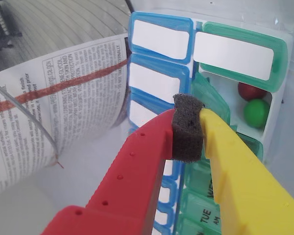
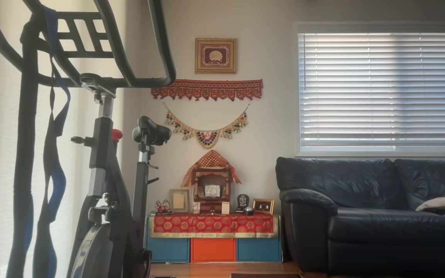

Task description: Sort medicines into box.

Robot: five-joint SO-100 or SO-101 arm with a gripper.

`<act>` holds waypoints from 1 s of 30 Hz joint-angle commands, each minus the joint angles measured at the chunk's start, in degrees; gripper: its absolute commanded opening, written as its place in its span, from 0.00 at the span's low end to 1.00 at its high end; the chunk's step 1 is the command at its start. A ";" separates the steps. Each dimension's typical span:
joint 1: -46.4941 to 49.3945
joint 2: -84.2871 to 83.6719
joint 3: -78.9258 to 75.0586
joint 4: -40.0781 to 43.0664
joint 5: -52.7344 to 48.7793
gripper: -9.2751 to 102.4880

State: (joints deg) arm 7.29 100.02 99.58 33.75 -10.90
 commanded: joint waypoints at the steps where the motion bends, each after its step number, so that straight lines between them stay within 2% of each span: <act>1: -1.85 1.23 -2.55 0.53 -1.14 0.09; 30: 0.18 -5.54 -4.83 9.05 -3.69 0.09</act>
State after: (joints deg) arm 7.21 94.04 97.03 41.66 -13.71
